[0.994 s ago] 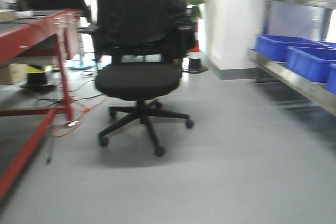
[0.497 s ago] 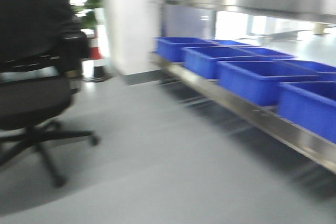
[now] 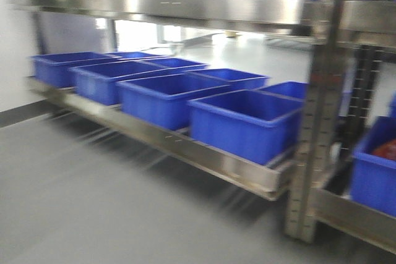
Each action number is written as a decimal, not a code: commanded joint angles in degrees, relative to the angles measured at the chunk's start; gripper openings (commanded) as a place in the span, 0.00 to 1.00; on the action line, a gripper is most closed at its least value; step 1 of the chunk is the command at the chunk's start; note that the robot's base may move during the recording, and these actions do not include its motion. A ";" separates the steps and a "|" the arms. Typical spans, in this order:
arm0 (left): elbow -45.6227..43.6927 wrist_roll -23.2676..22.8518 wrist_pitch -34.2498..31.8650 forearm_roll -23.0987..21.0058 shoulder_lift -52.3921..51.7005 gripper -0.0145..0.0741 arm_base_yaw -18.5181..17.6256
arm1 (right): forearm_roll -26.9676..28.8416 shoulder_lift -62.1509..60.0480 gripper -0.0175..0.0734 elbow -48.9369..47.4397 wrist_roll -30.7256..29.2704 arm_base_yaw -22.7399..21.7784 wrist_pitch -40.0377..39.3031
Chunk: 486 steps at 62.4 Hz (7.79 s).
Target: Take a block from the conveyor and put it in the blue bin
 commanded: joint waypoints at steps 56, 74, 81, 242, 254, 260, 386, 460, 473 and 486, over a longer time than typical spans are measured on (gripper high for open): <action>-0.11 -0.14 -1.18 -0.12 -0.19 0.04 -0.39 | -0.40 -0.25 0.01 -0.24 -0.17 0.11 -1.34; -0.11 -0.14 -1.18 -0.12 -0.19 0.04 -0.39 | -0.40 -0.25 0.01 -0.24 -0.17 0.11 -1.34; -0.11 -0.14 -1.18 -0.12 -0.19 0.04 -0.39 | -0.40 -0.25 0.01 -0.24 -0.17 0.11 -1.34; -23.14 -0.14 4.95 -0.42 20.89 0.04 -1.38 | 1.61 15.10 0.01 -14.37 -0.17 0.11 -7.55; -31.44 5.10 4.92 -0.07 33.84 0.04 -11.31 | 2.10 24.94 0.01 -14.61 -0.17 2.54 -18.59; -34.60 6.29 4.79 2.31 39.83 0.04 -19.31 | 2.10 28.86 0.01 -16.93 -0.17 6.19 -16.71; -48.35 -8.06 7.26 0.68 58.66 0.04 -26.26 | -1.23 56.49 0.01 -49.13 9.57 17.71 14.94; 7.08 -8.06 -4.53 2.82 -2.26 0.04 -26.26 | -6.60 2.23 0.01 -3.54 9.57 17.71 2.65; 7.08 -8.06 -4.53 2.82 -3.24 0.04 -26.26 | -5.63 2.22 0.01 -3.54 9.57 17.71 1.40; 7.08 -8.06 -4.53 2.82 -3.24 0.04 -26.26 | -5.67 2.22 0.01 -3.42 9.57 17.71 1.16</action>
